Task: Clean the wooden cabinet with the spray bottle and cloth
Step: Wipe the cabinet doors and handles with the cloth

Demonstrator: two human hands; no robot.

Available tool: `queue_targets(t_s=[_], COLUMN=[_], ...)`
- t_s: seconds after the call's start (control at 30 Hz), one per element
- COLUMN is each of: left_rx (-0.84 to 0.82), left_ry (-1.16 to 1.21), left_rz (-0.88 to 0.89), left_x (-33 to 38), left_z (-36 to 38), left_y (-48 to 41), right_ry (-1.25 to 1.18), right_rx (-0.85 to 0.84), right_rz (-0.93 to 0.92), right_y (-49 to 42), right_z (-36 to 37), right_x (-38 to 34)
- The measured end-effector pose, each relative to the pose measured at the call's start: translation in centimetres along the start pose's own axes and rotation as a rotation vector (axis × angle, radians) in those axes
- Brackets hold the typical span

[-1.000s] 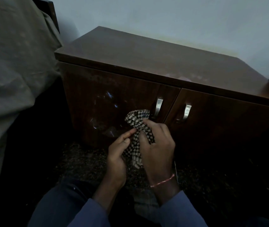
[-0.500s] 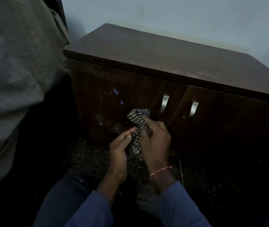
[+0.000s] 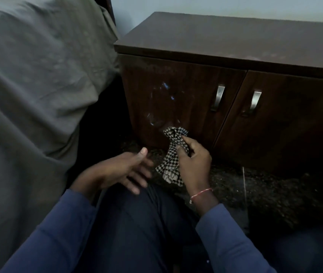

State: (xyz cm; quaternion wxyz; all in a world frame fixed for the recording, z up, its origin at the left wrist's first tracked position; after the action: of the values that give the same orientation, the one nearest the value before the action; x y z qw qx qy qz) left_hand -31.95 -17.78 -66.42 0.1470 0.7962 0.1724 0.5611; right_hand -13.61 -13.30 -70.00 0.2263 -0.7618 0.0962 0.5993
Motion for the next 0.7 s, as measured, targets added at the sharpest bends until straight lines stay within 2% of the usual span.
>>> queue_targets(t_s=[0.07, 0.1, 0.13, 0.17, 0.2, 0.23, 0.27, 0.3, 0.33, 0.37, 0.4, 0.43, 0.47, 0.53, 0.63, 0.7], left_rx=[0.435, 0.628, 0.693, 0.616, 0.452, 0.26, 0.173, 0.153, 0.221, 0.411, 0.614, 0.746, 0.797, 0.744, 0.608, 0.566], left_ry=[-0.238, -0.21, -0.116, 0.034, 0.165, 0.192, 0.134, -0.002, -0.174, -0.337, -0.375, -0.258, -0.081, 0.186, 0.363, 0.391], left_rz=[0.398, 0.535, 0.567, 0.483, 0.305, 0.12, -0.002, -0.005, 0.086, 0.219, 0.353, 0.414, 0.434, 0.421, 0.554, 0.668], left_x=[-0.1, 0.5, 0.7, 0.9, 0.8, 0.8, 0.8, 0.5, 0.1, 0.1, 0.4, 0.9, 1.5, 3.0, 6.5, 9.1], left_z=[-0.9, -1.0, -1.1, -1.1, -0.9, -0.6, -0.4, -0.3, -0.1, -0.1, 0.0, 0.3, 0.8, 2.5, 5.8, 7.9], left_y=[-1.1, -1.0, -0.9, -0.5, -0.7, -0.6, -0.7, -0.9, -1.4, -2.0, -2.4, -2.4, -2.6, -3.2, -3.7, -3.4], right_ry=[-0.019, -0.025, -0.03, -0.034, -0.039, -0.044, -0.048, -0.05, -0.047, -0.044, -0.044, -0.05, -0.051, -0.029, 0.009, -0.041], right_rx=[-0.01, -0.006, 0.002, 0.006, 0.006, 0.004, 0.003, 0.0, -0.006, -0.015, -0.026, -0.033, -0.033, 0.008, 0.21, 0.341], right_rz=[0.004, 0.009, 0.018, 0.029, 0.04, 0.049, 0.056, 0.062, 0.07, 0.077, 0.086, 0.091, 0.08, -0.003, -0.196, -0.287], right_y=[0.4, 0.5, 0.6, 0.6, 0.6, 0.5, 0.5, 0.5, 0.5, 0.4, 0.5, 0.6, 0.4, -0.3, -2.8, -4.5], right_z=[-0.3, -0.5, -0.8, -1.1, -1.3, -1.5, -1.6, -1.7, -1.8, -1.7, -1.6, -1.5, -1.3, -1.0, -1.3, -1.5], right_x=[-0.2, -0.2, -0.3, -0.3, -0.3, -0.4, -0.5, -0.6, -0.7, -0.9, -0.9, -1.1, -1.4, -2.4, -5.1, -6.8])
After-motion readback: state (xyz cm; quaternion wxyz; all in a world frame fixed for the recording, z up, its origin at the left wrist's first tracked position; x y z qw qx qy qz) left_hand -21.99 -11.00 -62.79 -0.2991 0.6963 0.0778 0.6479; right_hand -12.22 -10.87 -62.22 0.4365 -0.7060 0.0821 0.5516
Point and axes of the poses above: each hand's wrist, its own y-axis away from the middle knuckle, its own z-axis out of the palm, x = y × z, the point moved 1 cm from there along -y, towards the middle knuckle, and after that the axes turned 14 degrees about x, right-handed, at the moved point
